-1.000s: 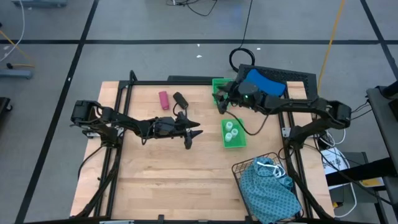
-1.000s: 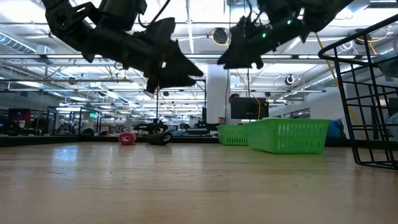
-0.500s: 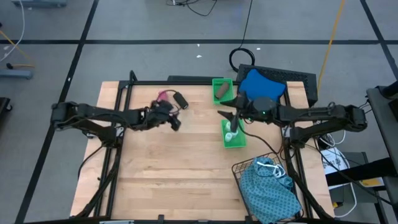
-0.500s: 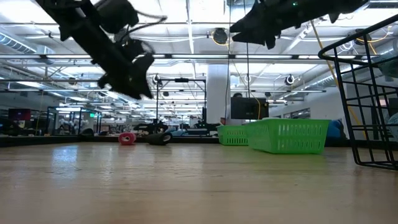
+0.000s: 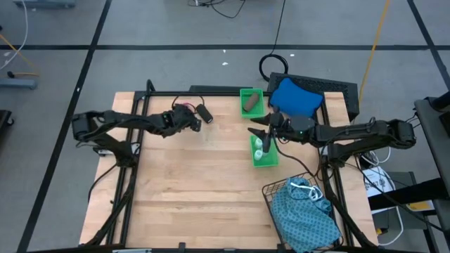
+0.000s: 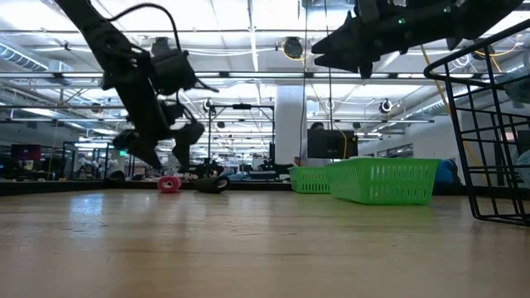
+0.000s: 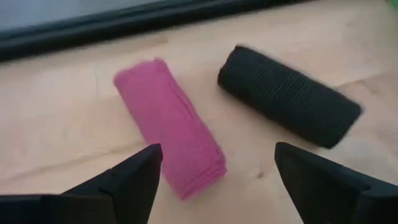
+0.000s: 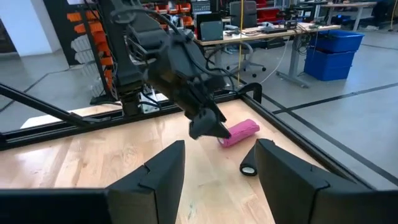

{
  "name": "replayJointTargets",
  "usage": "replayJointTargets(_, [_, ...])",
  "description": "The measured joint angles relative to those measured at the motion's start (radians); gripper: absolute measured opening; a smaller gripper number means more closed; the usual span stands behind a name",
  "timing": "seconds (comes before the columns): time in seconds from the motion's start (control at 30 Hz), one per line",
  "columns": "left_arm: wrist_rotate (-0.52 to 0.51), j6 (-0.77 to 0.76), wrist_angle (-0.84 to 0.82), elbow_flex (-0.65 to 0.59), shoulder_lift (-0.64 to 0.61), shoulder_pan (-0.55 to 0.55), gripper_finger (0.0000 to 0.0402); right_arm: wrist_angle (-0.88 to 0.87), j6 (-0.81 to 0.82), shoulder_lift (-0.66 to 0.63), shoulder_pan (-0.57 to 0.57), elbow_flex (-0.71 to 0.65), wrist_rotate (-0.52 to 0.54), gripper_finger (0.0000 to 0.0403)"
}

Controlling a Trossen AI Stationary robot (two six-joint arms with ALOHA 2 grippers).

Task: Pick & Place Medicine items
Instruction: Put the pink bandage into the top green bin

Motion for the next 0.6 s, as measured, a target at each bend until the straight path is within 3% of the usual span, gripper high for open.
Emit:
replayJointTargets(0.13, [0.012,0.024,0.013,0.000,0.073,0.015,0.0328,0.000,0.017,0.000,0.000,-0.015,0.000,0.0182])
replayJointTargets(0.37, [-0.064,0.038,0.026,0.000,0.187,0.031,0.0317,0.005,0.024,0.000,0.000,-0.015,-0.002,0.0176])
replayJointTargets(0.6, [-0.081,0.033,0.086,0.002,0.223,0.037,0.0293,0.008,0.040,0.000,0.000,-0.015,-0.003,0.0175])
